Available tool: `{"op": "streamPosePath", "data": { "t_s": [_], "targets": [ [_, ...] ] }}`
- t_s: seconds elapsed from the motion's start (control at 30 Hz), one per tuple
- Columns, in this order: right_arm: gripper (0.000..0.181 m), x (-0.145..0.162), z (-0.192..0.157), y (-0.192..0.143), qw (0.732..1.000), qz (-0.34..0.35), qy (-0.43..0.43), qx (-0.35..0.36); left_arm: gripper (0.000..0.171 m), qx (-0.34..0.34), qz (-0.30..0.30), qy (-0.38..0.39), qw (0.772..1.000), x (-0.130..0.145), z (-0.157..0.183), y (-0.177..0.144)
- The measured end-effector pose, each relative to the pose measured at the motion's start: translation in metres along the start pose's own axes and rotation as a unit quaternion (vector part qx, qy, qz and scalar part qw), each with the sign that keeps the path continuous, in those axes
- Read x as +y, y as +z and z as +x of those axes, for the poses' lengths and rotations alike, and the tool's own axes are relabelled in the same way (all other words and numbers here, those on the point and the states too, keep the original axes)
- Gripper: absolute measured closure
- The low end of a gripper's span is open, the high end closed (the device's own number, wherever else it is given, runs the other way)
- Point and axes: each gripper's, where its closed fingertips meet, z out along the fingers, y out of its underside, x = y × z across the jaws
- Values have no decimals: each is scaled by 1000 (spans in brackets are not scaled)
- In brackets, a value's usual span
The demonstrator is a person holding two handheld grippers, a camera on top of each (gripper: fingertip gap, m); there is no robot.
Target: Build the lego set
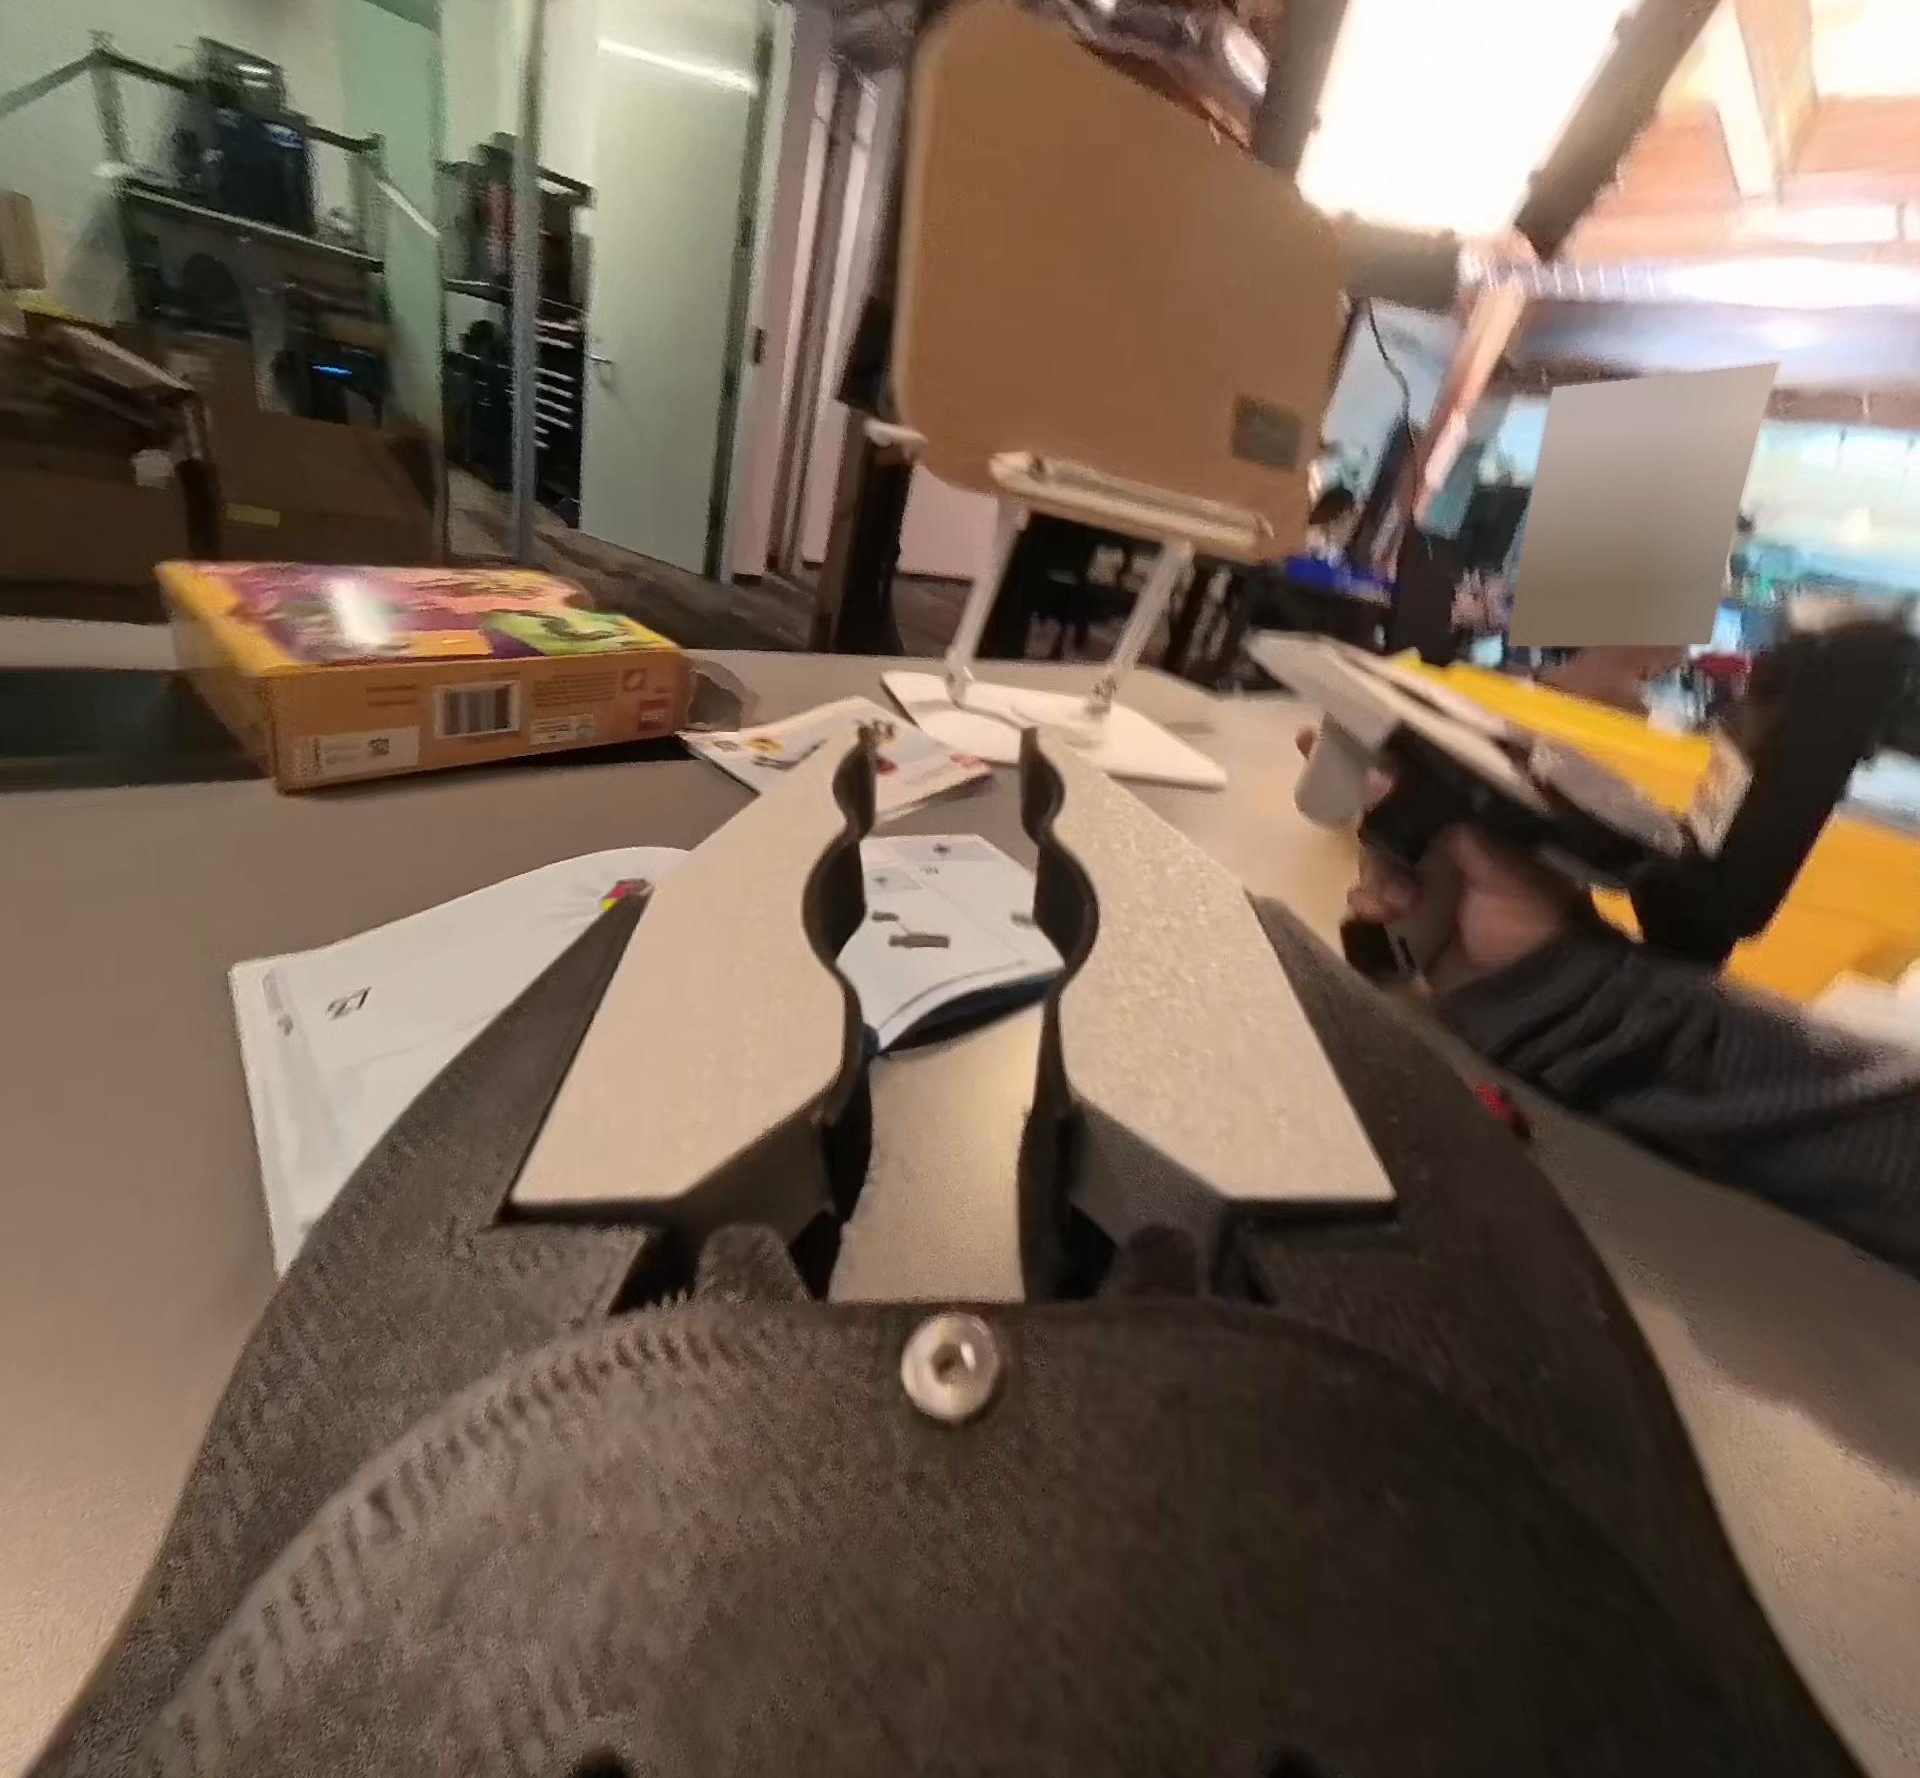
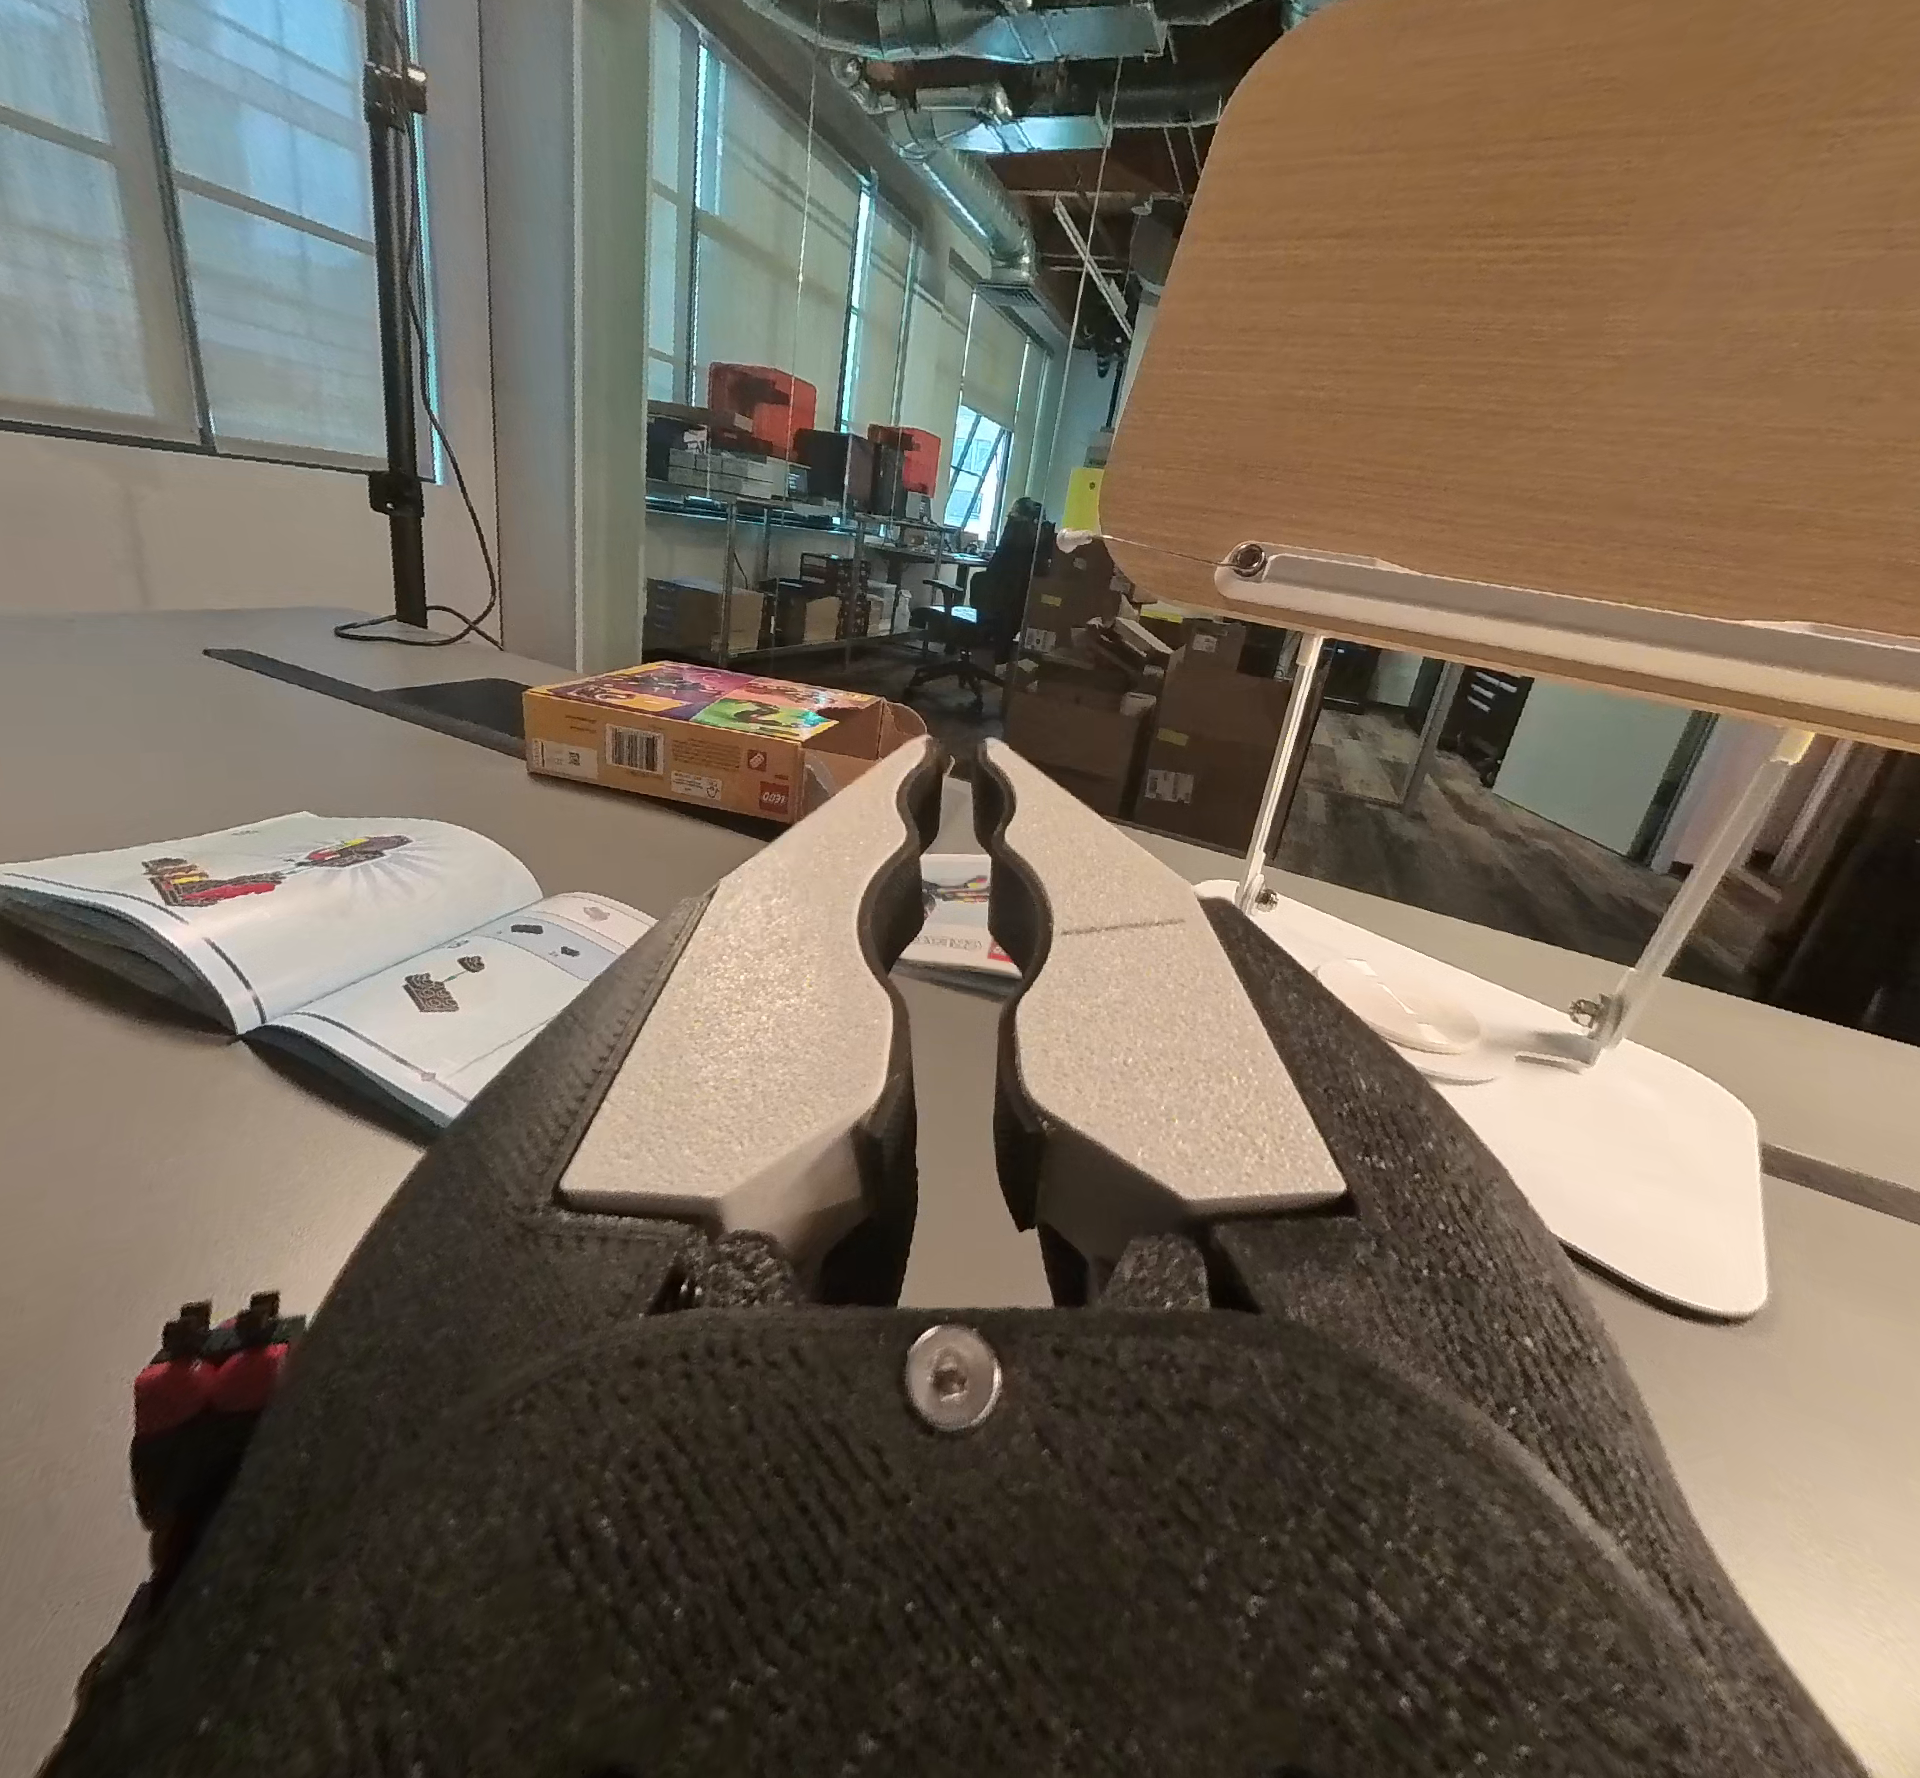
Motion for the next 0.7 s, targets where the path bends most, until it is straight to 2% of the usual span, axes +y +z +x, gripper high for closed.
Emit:
{"op": "streamPosePath", "data": {
  "t_s": [0.07, 0.13, 0.17, 0.23, 0.3, 0.37, 0.47, 0.53, 0.63, 0.7],
  "targets": [
    [178, 0, 0, 2, 1000, 1, 2, -1, 143, 44, -81, 54, 994, 20, 15, 12],
    [178, 0, -2, 3, 1000, 3, 1, -6, 137, 107, -161, 85, 978, 37, 33, 25],
    [178, 0, -4, 4, 1000, 3, -2, -10, 134, 137, -201, 105, 964, 47, 41, 29],
    [179, 0, -8, 4, 1000, 5, -8, -18, 126, 149, -268, 168, 937, 63, 39, 40],
    [179, -1, -10, 4, 1000, 6, -12, -23, 126, 161, -310, 233, 908, 76, 37, 51],
    [179, -1, -11, 4, 1000, 7, -11, -26, 127, 190, -353, 264, 877, 91, 39, 57],
    [178, -1, -10, 4, 1000, 8, -4, -26, 126, 210, -407, 286, 842, 110, 36, 64],
    [178, -1, -9, 4, 1000, 8, -1, -26, 118, 200, -427, 309, 826, 120, 25, 69],
    [178, -1, -10, 4, 1000, 8, -2, -26, 127, 205, -436, 322, 815, 132, 19, 72],
    [178, -1, -11, 4, 1000, 8, -4, -27, 131, 217, -433, 305, 820, 134, 22, 72]
  ]
}}
